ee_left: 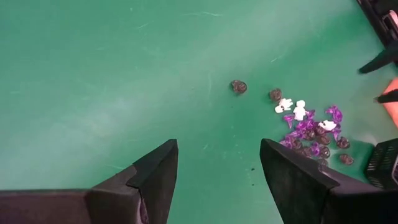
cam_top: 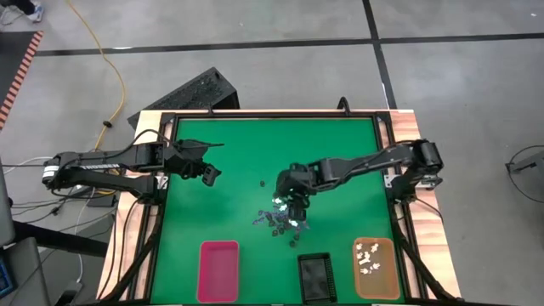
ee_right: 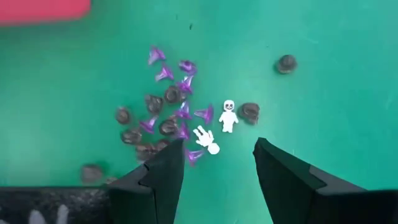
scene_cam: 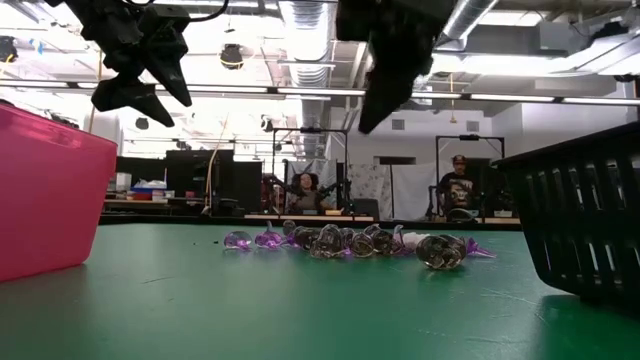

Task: Sort Halloween decoration
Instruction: Put the white skeleton toy into the right orange organizing bin

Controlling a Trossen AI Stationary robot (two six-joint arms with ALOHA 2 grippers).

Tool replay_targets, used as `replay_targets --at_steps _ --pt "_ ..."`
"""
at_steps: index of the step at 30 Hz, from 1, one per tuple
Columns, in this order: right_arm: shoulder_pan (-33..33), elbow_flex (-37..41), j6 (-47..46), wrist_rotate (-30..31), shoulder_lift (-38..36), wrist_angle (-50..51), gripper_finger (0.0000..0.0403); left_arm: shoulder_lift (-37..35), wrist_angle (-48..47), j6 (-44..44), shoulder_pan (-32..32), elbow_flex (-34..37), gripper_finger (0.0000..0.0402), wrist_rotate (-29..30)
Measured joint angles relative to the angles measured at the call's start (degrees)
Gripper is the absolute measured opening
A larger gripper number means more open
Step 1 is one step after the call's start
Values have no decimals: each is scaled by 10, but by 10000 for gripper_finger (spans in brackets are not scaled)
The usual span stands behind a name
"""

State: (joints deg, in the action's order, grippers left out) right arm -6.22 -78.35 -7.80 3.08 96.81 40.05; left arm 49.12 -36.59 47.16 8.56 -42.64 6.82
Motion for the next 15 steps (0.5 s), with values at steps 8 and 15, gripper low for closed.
replay_targets --at_steps 8,15 --pt "0 0 17 -60 95 -44 219 0 -4 0 0 0 219 0" --pt "2 0 9 -60 140 -46 219 0 -5 0 0 0 219 10"
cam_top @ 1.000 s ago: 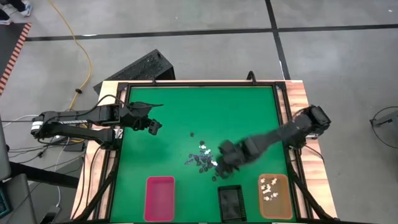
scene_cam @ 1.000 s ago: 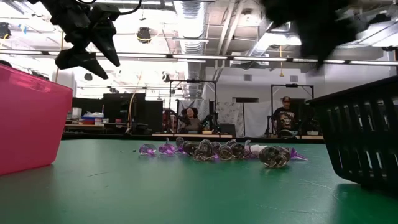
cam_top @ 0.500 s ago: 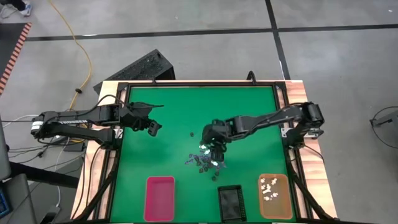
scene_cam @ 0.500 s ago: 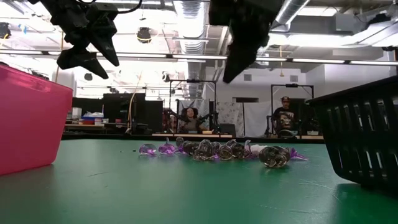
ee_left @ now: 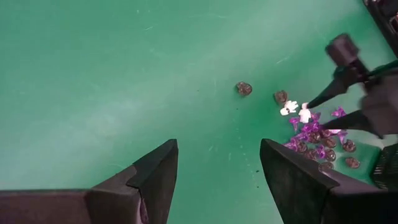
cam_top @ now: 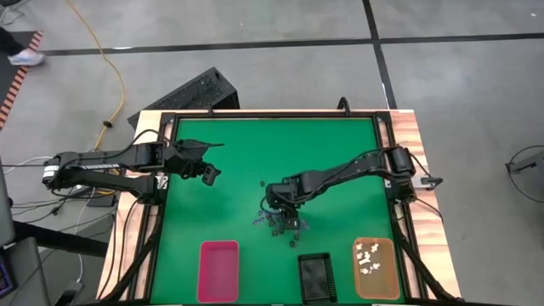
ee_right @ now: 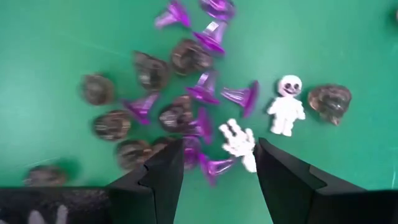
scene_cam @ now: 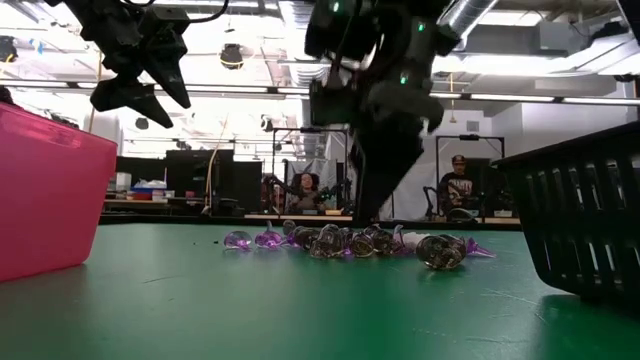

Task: Sort Halloween decoration
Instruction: Put the white skeleton toy into the right orange organizing bin

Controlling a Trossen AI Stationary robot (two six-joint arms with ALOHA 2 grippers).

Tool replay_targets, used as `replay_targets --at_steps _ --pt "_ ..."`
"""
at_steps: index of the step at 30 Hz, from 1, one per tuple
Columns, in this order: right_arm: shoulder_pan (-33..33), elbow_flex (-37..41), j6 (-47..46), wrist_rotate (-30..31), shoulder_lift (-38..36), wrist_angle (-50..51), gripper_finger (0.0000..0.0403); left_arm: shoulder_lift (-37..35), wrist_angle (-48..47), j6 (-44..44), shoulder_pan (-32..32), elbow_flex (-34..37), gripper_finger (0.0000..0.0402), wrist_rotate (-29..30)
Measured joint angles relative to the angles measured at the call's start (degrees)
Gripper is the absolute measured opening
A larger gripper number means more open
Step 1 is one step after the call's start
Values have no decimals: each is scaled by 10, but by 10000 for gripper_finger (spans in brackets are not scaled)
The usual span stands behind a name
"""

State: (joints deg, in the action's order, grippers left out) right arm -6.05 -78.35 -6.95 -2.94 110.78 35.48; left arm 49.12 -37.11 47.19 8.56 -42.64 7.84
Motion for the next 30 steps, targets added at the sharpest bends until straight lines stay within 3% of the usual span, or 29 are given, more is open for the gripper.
replay_targets --at_steps 10,30 --pt "10 0 -1 29 11 0 212 0 0 -1 0 0 219 4" --pt "9 0 43 30 11 7 108 0 1 -11 0 0 219 5"
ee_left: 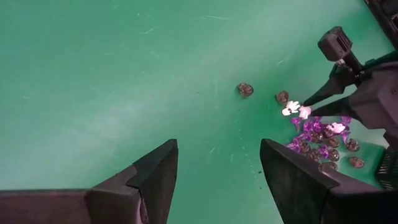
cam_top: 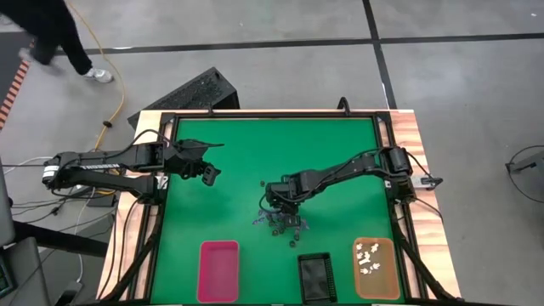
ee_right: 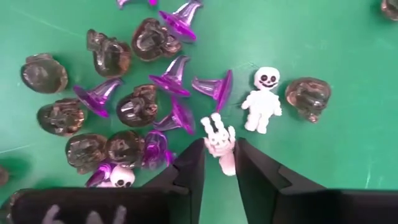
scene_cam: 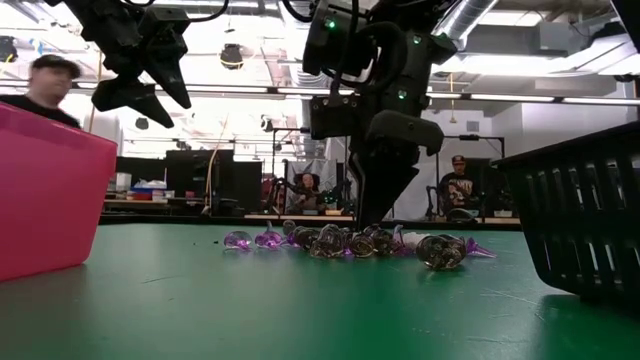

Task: Sort Halloween decoration
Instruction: Put the white skeleton toy into the right orange organizing bin

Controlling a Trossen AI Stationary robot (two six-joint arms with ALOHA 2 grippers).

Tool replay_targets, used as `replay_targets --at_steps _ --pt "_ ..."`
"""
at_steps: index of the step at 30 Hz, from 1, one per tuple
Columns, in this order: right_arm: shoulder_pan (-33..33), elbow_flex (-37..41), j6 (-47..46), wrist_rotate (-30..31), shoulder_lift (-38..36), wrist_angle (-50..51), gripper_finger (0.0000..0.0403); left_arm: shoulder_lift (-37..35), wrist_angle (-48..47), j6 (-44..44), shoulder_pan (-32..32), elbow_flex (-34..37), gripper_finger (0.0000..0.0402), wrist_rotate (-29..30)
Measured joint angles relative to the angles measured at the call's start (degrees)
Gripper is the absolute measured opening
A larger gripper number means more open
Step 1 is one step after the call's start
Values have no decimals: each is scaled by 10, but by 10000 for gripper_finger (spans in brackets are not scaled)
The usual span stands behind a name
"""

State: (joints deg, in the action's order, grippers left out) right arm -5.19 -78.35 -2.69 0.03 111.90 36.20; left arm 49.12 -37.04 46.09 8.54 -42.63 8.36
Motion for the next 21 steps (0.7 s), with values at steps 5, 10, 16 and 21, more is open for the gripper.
replay_targets --at_steps 5,10,16,21 --pt "1 0 2 0 0 18 71 0 0 0 0 0 219 0" --pt "1 0 -10 -1 -1 32 16 0 0 0 0 0 219 0" --pt "1 0 -48 -1 -8 39 23 0 0 0 0 0 219 0" --pt "-6 0 -63 -1 -19 51 14 0 0 0 0 0 219 0"
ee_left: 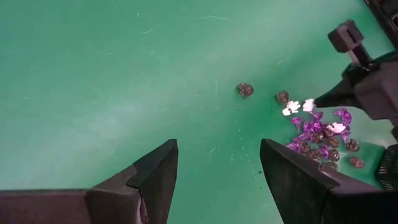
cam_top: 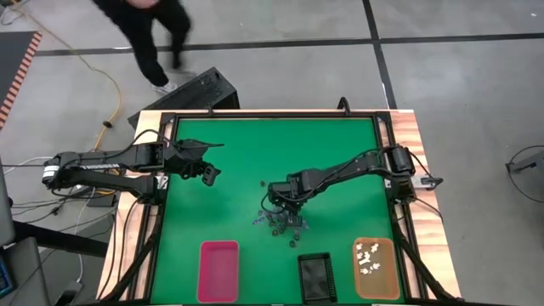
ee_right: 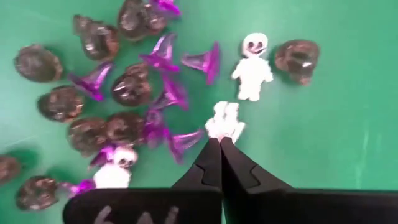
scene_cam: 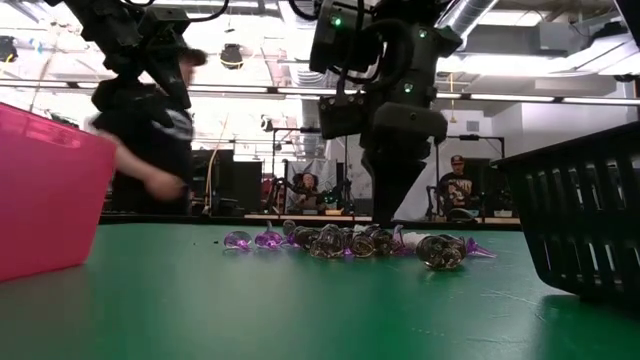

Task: Sort Halloween decoration
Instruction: Put the white skeleton toy into the right orange organizing bin

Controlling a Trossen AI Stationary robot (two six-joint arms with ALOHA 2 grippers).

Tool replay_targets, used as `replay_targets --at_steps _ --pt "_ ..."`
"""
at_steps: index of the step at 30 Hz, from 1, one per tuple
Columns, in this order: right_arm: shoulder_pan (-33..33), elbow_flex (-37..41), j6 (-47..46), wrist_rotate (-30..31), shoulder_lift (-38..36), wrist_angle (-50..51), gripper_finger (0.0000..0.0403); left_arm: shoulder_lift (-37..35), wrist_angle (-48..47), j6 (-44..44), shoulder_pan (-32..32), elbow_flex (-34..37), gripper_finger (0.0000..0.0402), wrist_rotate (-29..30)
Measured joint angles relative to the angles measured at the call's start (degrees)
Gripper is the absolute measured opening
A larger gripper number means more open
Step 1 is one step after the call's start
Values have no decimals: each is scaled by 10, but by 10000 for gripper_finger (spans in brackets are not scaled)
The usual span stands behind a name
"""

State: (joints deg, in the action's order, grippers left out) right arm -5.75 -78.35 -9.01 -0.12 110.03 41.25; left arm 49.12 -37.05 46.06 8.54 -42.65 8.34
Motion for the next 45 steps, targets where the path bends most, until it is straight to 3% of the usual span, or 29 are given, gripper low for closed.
replay_targets --at_steps 11,21,26,37,45 --pt "-19 0 -53 2 -66 12 20 0 0 0 0 0 219 11" --pt "-2 0 -66 2 -1 -14 194 0 -2 0 0 0 219 14" --pt "10 -1 -66 6 26 -21 224 0 -10 1 0 0 219 14" --pt "41 0 -58 6 26 -26 177 0 -10 2 0 0 219 14" --pt "41 0 -55 3 28 -23 43 0 -11 2 0 0 219 14"
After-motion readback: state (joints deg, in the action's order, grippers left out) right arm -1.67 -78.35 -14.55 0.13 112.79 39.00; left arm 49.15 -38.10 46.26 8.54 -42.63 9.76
